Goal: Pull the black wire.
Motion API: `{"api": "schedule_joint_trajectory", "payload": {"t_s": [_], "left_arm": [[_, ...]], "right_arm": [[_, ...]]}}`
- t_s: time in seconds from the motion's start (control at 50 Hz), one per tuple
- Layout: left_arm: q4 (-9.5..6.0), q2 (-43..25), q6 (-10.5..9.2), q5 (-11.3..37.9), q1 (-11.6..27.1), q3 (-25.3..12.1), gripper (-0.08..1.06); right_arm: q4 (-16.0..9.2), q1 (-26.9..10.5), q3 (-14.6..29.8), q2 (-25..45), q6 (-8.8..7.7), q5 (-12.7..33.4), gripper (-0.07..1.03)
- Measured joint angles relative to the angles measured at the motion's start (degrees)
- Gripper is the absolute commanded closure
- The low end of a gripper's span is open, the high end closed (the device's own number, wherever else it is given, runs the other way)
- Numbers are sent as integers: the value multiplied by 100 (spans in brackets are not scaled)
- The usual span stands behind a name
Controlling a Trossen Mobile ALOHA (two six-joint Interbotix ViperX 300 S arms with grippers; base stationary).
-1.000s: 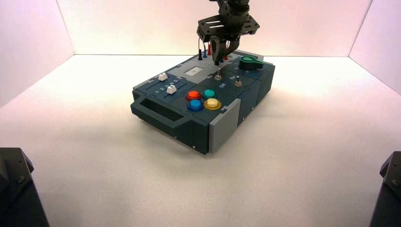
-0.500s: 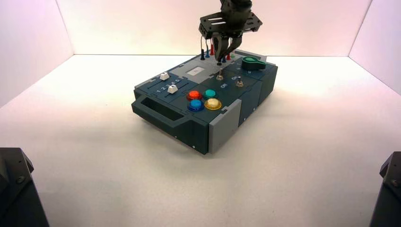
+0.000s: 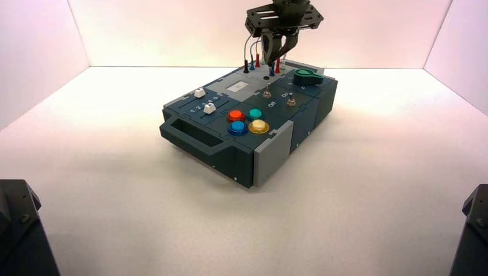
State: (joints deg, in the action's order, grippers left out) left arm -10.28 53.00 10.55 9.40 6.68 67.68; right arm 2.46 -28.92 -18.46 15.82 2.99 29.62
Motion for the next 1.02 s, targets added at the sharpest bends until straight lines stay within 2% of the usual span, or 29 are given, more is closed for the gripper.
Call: {"api": "schedule_joint_trajectory", "payload": {"t_s": [0.08, 0.22, 0.32, 0.4, 0.78, 1.02], "left_arm": [[0, 0, 0, 0, 0, 0, 101], [0, 0, 0, 0, 0, 0, 101], [-9, 0, 0, 9, 0, -35, 101], [-9, 0, 0, 18, 0, -53, 101], [-9, 0, 0, 35, 0, -62, 101], [-9, 53, 0, 35, 0, -62, 101]], "right_arm": [[0, -9, 26, 0, 0, 44, 96], [0, -35, 114, 0, 0, 176, 78], [-9, -62, 176, 0, -9, 255, 76], [-26, -88, 211, 0, 0, 352, 68], [-88, -193, 404, -44, 0, 1046, 67], [-123, -193, 404, -378, 9, 1336, 67]]}}
